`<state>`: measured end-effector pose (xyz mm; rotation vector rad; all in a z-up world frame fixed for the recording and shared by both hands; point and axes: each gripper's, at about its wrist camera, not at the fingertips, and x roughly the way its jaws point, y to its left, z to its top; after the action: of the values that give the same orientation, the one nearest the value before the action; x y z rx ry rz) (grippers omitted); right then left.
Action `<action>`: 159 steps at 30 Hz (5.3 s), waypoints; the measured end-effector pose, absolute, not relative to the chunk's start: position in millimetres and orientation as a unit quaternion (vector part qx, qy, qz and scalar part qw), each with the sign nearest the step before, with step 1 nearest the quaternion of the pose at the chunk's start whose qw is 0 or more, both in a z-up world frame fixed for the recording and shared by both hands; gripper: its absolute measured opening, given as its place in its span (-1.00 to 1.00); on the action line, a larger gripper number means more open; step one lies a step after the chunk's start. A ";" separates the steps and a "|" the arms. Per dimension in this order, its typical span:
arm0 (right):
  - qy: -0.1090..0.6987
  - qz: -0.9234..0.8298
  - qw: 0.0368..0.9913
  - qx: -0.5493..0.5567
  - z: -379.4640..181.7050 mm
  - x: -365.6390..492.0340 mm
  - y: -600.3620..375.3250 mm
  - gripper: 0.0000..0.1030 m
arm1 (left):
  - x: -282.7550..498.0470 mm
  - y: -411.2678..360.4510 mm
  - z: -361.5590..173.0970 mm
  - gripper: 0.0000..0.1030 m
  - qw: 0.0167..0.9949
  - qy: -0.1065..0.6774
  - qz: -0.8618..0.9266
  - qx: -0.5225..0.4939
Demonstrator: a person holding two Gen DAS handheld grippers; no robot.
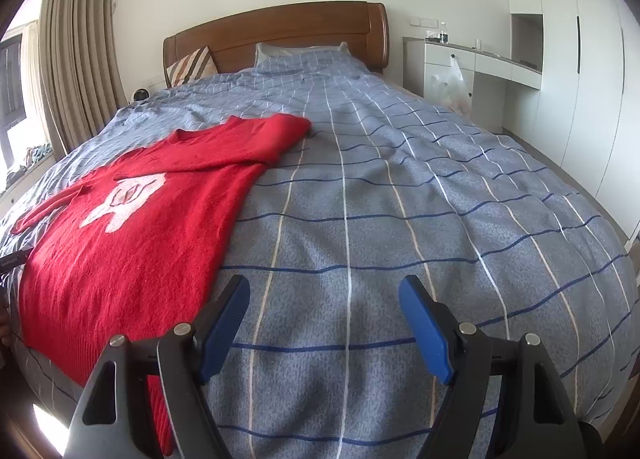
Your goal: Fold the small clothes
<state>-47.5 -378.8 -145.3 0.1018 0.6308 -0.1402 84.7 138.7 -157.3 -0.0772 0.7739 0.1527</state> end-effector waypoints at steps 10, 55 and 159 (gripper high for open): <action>0.309 -0.069 0.947 0.048 -144.9 -47.7 -377.5 0.49 | 84.0 137.9 -156.8 0.99 0.923 0.376 0.074 -0.039; 0.319 -0.045 0.946 0.029 -148.9 -43.2 -366.1 0.49 | 233.1 276.0 -22.9 -0.94 0.902 0.398 0.057 -0.159; 0.312 -0.066 0.947 0.032 -148.7 -44.1 -372.3 0.49 | 122.8 156.0 -154.5 0.93 0.920 0.386 0.005 -0.063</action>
<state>-44.1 -372.3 -148.7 0.0655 0.6343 -0.1340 122.8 156.0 -154.5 -0.1296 0.7934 0.0112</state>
